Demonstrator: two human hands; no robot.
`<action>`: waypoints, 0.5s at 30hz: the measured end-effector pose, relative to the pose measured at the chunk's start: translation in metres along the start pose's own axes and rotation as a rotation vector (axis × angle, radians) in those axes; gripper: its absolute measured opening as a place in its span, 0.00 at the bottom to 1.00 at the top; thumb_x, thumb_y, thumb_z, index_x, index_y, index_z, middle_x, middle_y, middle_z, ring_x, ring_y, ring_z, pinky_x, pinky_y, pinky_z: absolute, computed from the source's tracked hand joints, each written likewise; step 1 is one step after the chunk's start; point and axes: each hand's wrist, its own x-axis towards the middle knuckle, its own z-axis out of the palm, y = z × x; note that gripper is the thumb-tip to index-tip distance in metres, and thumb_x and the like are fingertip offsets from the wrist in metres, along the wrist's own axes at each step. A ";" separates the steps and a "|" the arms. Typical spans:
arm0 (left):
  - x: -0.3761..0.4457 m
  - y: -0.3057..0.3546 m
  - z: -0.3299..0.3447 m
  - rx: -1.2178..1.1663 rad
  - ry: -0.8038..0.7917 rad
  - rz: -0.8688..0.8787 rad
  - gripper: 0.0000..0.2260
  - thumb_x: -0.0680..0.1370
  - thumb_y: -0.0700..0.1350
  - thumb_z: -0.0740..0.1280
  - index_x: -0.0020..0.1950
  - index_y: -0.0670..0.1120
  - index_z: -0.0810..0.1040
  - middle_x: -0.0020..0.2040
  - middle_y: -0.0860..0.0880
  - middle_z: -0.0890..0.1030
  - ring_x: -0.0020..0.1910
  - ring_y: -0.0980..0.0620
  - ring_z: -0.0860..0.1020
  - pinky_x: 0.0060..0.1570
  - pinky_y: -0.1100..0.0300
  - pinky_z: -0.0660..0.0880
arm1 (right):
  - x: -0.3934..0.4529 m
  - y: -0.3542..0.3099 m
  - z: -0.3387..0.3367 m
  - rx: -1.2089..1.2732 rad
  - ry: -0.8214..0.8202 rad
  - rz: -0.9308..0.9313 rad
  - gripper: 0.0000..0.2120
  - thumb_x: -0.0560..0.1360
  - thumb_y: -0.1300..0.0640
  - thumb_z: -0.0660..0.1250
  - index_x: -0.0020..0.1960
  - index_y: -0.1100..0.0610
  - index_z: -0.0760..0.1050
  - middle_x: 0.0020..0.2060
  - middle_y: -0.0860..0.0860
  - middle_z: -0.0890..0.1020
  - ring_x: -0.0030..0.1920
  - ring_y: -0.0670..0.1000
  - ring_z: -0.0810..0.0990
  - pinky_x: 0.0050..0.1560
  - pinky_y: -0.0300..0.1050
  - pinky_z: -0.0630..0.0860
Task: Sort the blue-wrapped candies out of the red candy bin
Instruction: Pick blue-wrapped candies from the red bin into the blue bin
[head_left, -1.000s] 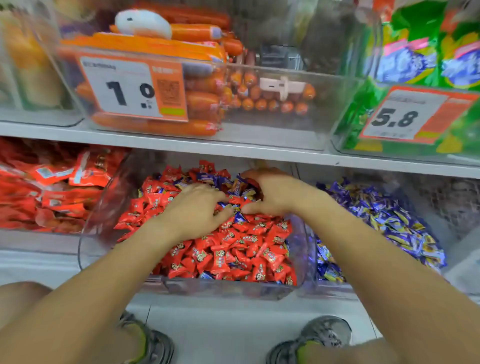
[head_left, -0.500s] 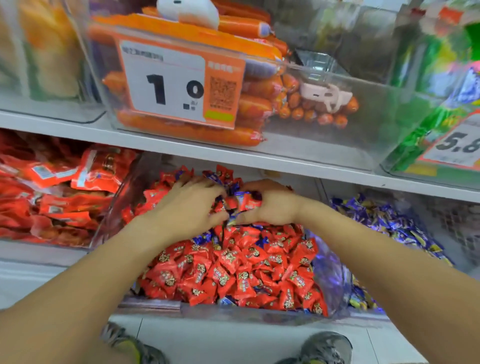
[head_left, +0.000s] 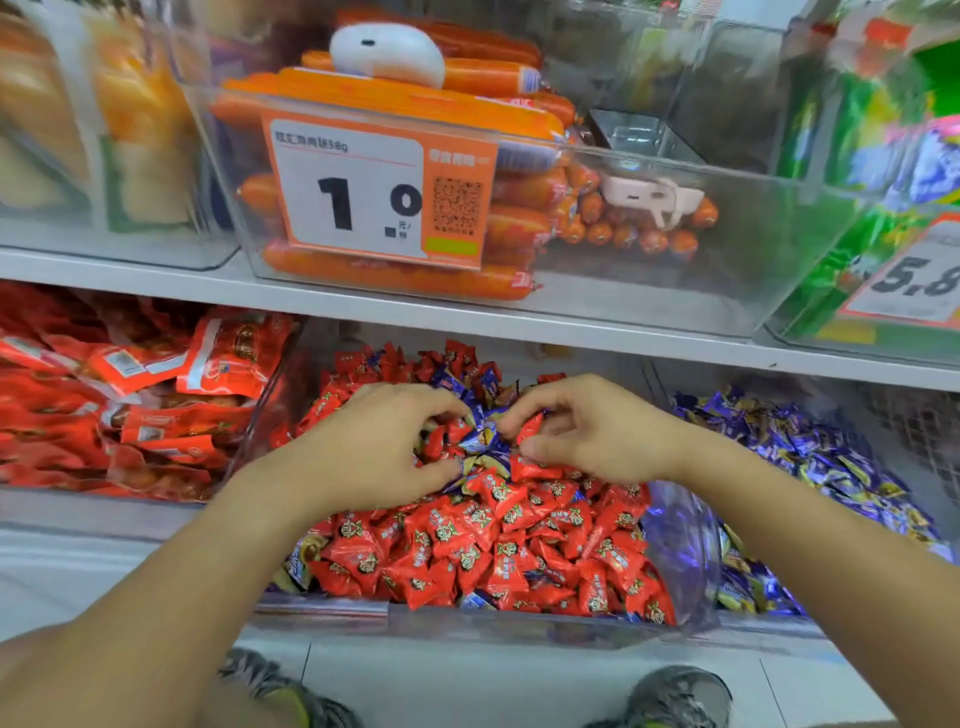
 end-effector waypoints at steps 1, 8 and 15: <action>0.001 0.001 0.000 0.003 -0.016 -0.002 0.23 0.73 0.60 0.69 0.65 0.56 0.75 0.58 0.57 0.79 0.56 0.56 0.78 0.61 0.55 0.71 | 0.000 0.002 0.001 0.009 0.018 0.002 0.09 0.77 0.56 0.71 0.54 0.45 0.80 0.43 0.55 0.85 0.33 0.50 0.77 0.40 0.52 0.77; 0.010 0.002 -0.006 0.028 -0.044 -0.073 0.18 0.73 0.62 0.70 0.58 0.56 0.80 0.49 0.58 0.80 0.49 0.58 0.78 0.58 0.55 0.73 | 0.011 0.007 0.001 -0.188 0.128 0.044 0.17 0.76 0.50 0.69 0.64 0.48 0.74 0.48 0.44 0.81 0.42 0.46 0.81 0.51 0.45 0.78; 0.014 0.007 -0.004 0.057 -0.148 -0.066 0.34 0.62 0.74 0.68 0.66 0.64 0.72 0.61 0.58 0.72 0.63 0.53 0.66 0.65 0.53 0.65 | 0.034 0.006 0.005 -0.514 -0.078 0.064 0.40 0.70 0.41 0.73 0.77 0.42 0.59 0.71 0.48 0.72 0.66 0.51 0.74 0.65 0.45 0.72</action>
